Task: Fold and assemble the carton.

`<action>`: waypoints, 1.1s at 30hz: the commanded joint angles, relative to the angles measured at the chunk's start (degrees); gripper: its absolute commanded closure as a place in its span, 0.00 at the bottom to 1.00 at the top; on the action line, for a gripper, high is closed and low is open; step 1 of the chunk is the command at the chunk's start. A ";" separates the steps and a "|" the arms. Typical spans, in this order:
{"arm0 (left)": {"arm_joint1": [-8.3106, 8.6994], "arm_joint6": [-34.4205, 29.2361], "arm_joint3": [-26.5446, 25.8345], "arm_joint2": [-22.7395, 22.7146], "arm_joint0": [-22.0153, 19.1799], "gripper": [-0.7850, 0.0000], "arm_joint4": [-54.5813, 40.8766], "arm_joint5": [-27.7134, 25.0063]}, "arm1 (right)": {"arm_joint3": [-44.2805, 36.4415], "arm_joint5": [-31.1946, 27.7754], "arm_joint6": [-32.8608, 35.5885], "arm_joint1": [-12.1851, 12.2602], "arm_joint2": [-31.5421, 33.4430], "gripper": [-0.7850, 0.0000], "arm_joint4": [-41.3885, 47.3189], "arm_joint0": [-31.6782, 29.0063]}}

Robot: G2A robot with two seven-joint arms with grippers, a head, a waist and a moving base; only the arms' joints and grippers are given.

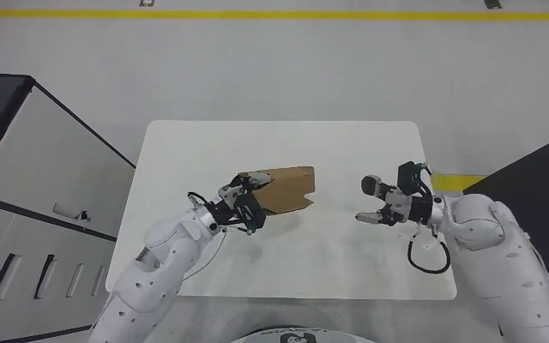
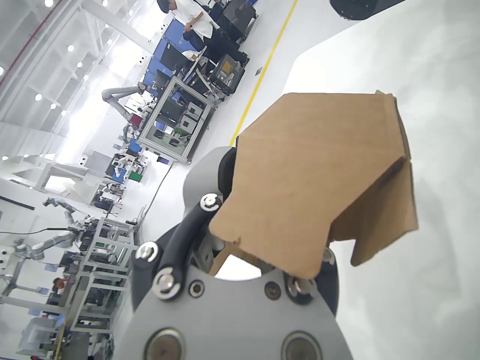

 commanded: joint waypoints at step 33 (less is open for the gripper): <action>-1.30 -4.89 3.40 2.81 -3.51 1.00 -11.88 2.59 | 7.91 5.69 11.14 7.85 -23.72 0.00 32.57 17.65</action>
